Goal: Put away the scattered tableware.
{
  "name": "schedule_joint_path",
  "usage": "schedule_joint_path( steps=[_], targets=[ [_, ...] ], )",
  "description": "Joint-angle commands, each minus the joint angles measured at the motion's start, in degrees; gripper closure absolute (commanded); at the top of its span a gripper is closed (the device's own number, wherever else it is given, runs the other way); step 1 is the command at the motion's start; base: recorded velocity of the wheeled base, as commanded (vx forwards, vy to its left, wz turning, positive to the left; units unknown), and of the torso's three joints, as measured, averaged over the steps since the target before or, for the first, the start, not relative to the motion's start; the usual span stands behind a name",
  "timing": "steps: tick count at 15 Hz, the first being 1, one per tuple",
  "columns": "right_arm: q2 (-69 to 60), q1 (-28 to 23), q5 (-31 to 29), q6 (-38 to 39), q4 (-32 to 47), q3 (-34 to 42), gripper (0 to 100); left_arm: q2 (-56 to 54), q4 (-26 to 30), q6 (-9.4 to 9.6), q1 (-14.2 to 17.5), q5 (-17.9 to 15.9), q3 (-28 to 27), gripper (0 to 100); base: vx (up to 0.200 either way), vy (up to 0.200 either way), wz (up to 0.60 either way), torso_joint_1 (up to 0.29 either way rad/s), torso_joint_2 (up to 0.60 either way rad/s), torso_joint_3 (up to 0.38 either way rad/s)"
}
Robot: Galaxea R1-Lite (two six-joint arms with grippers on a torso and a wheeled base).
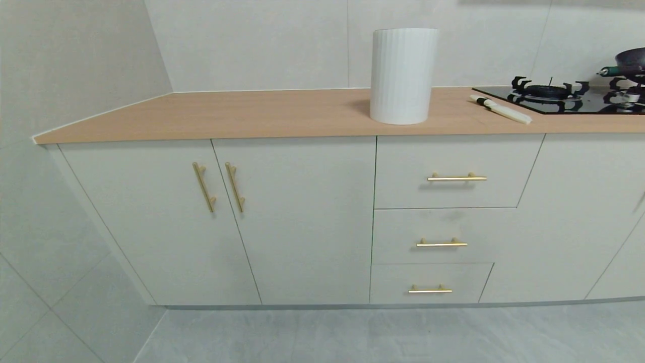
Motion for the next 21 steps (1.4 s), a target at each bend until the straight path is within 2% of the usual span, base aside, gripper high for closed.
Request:
schedule_joint_path(
  steps=[1,15,21],
  targets=[
    [0.2,0.0,0.0,0.0,-0.1,0.0,0,0.0,0.0,-0.02,0.0,0.0,0.0,0,0.2,0.0,0.0,0.002,0.0,-0.002],
    [0.2,0.0,0.0,0.0,-0.1,0.0,0,0.0,0.0,-0.11,0.0,0.0,0.0,0,0.2,0.0,0.0,0.001,0.0,0.003],
    [0.2,0.0,0.0,0.0,-0.1,0.0,0,0.0,0.0,-0.11,0.0,0.0,0.0,0,0.0,0.0,0.0,0.0,0.0,0.0]
  ],
)
